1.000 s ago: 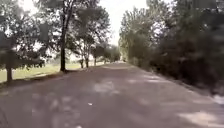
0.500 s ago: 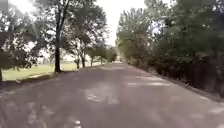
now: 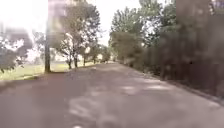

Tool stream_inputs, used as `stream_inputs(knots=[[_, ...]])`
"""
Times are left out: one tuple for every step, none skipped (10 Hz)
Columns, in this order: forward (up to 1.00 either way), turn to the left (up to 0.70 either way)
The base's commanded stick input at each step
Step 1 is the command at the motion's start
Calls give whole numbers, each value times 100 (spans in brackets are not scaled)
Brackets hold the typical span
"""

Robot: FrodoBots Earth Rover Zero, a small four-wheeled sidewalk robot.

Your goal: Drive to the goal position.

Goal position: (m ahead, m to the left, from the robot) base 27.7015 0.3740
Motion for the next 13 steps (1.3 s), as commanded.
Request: stream_inputs(knots=[[100, -8], [100, -8], [100, -8], [100, -8], [100, -8], [100, -8], [100, -7], [100, -7], [100, -7], [100, -6], [100, -6], [100, -6], [100, -6]])
